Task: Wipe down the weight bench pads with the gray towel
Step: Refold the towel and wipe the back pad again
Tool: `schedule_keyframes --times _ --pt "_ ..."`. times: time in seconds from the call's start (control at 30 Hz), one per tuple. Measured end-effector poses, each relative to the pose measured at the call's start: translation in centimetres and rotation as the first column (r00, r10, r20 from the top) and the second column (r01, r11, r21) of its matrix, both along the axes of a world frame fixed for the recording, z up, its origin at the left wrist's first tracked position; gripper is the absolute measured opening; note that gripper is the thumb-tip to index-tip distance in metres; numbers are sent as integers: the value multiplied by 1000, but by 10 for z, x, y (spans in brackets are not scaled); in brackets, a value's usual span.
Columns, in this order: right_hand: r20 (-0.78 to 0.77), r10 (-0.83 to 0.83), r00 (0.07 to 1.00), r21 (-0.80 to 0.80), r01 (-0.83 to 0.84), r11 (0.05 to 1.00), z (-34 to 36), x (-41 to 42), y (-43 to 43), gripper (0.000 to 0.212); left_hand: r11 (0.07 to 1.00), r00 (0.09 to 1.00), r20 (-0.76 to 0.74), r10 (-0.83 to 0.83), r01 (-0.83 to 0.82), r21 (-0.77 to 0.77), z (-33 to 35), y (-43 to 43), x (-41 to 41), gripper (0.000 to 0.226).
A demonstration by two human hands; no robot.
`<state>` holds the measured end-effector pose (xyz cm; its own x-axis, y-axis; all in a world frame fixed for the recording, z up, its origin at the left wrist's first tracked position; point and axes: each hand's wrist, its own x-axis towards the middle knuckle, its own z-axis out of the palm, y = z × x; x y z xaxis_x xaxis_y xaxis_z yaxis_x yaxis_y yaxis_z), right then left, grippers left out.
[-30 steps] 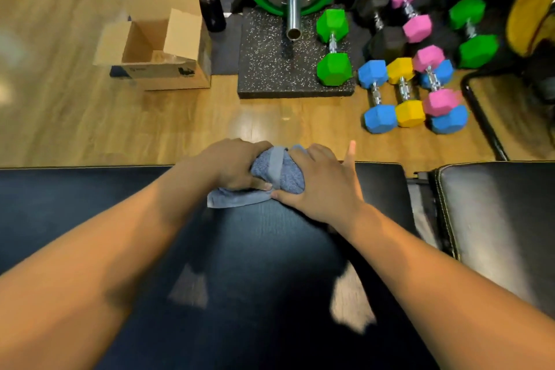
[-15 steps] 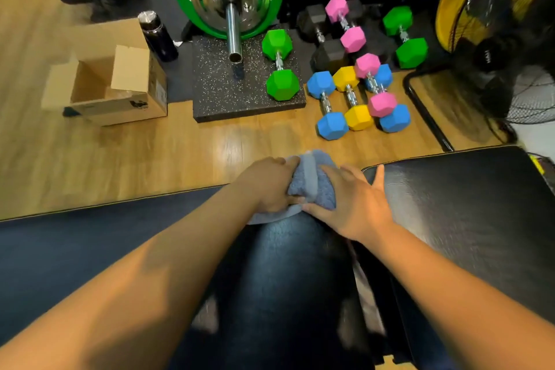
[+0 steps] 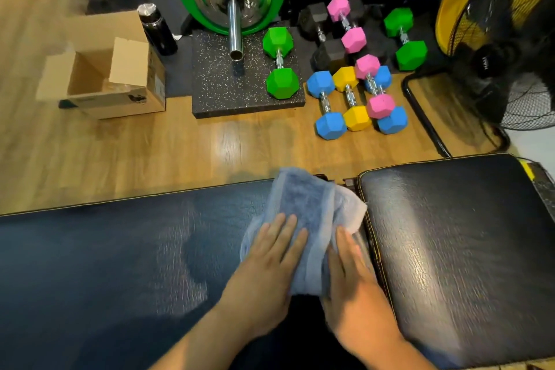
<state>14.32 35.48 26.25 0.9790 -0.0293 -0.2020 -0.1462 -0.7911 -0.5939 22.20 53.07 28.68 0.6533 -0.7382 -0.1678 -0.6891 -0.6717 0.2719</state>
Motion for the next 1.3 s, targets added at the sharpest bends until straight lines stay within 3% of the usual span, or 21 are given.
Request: schedule_keyframes --times 0.13,0.2,0.3,0.5,0.67,0.83,0.97,1.17,1.3 --pt "-7 10 1000 -81 -11 997 4 70 -12 73 989 999 -35 38 -32 147 -16 -33 76 85" --pt "-27 -9 1000 -107 6 994 7 114 -25 73 975 999 -27 24 -17 222 -21 -55 118 91" --pt "-26 -15 1000 -52 14 999 10 130 -34 66 987 997 -76 35 -23 162 -21 -59 133 80" --pt "-83 -111 990 19 113 993 2 30 -18 71 993 993 -108 38 -26 114 2 -35 26 84" --pt "-75 -106 992 -141 94 985 1 -66 8 71 995 992 -77 -95 94 -14 -5 -10 -53 74" --pt "9 40 999 -264 -36 964 8 -104 53 68 984 991 -97 -94 78 -163 -16 51 -88 78" --pt "-2 154 988 -319 -147 936 18 -109 110 83 972 992 -103 -79 54 -227 -17 118 -102 60" --pt "-56 331 942 -351 -329 877 19 -79 190 85 994 993 -113 -29 16 -110 -13 216 -90 90" --pt "-88 408 909 -352 -412 841 22 -64 246 90 992 986 -160 47 -65 -105 -13 274 -88 95"
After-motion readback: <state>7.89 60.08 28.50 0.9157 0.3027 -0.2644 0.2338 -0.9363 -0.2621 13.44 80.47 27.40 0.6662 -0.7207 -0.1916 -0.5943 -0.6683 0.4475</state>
